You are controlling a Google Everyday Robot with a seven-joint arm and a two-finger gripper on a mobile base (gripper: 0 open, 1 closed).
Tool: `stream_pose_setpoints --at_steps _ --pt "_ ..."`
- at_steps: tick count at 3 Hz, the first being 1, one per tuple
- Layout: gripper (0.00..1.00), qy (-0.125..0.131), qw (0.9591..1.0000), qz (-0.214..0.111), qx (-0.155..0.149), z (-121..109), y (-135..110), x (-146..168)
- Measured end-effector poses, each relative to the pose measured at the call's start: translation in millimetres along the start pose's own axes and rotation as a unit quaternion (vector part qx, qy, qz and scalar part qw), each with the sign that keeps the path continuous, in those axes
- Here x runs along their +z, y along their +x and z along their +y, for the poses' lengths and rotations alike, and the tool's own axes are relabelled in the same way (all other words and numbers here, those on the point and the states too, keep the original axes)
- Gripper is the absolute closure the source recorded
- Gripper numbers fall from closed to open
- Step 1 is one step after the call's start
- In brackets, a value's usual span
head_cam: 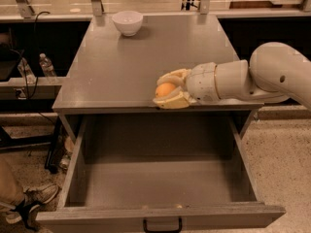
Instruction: Pick orange from top drawer and place on counter
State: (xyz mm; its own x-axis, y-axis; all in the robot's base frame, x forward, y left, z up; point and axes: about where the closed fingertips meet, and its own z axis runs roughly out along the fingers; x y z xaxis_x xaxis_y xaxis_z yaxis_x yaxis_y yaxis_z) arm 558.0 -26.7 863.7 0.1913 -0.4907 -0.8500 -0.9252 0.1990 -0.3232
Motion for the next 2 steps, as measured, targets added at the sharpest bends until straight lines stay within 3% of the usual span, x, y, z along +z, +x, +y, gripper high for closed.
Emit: stream_pose_setpoints --at_steps 1,2 --pt "1.00 0.002 0.9997 0.002 0.023 -25 -7 13" --pt "1.00 0.003 0.9984 0.018 0.054 -61 -3 50"
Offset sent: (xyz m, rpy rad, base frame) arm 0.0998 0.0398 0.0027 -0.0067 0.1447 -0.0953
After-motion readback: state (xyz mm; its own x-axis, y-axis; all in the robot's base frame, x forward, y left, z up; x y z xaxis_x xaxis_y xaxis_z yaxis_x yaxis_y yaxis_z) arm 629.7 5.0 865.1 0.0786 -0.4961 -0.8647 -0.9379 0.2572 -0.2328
